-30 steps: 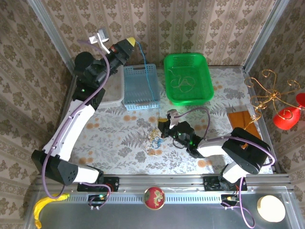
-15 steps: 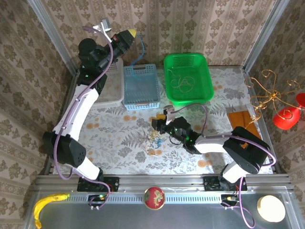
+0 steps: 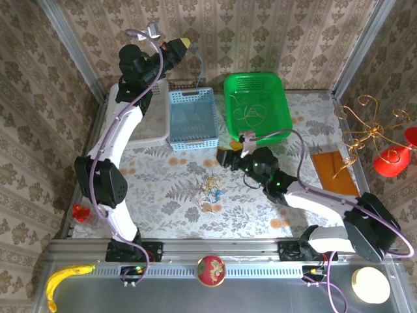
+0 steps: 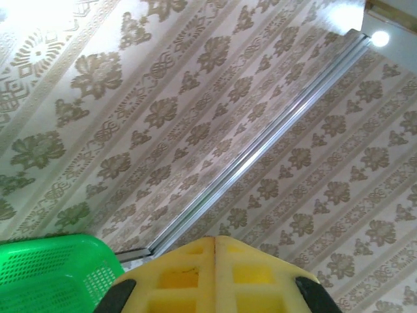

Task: Untangle the cables

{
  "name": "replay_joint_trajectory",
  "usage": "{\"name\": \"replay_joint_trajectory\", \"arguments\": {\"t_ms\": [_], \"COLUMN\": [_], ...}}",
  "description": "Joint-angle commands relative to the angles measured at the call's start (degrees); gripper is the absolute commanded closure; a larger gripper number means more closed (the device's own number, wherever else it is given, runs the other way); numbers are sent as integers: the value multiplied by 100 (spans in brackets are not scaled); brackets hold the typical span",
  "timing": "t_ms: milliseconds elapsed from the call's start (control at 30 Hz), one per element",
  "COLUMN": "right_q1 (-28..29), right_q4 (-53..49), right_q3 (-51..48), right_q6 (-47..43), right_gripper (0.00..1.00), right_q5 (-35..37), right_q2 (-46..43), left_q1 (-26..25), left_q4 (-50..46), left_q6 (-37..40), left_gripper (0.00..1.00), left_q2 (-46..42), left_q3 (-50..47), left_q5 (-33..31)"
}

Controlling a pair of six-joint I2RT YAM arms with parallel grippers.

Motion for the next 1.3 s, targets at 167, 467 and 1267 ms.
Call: {"name": "replay_joint_trajectory", "arguments": {"t_ms": [167, 467, 1267], "right_q1": [-468, -690, -694], "right_q4": [-1301, -2130, -2489], "right_q3": [-389, -485, -173], "right_q6": [346, 458, 550], "right_gripper": [31, 30, 31], "right_q5": [-63, -202, -653], "right_q2": [-1500, -2289, -1882], "left_q1": [134, 212, 203], "left_q4": [-26, -99, -1843], "left_q6": [438, 796, 2472], "left_gripper": [100, 100, 17], "left_q2": [349, 858, 157], "left_q3": [168, -19, -632], "left_q5": [351, 373, 118]}}
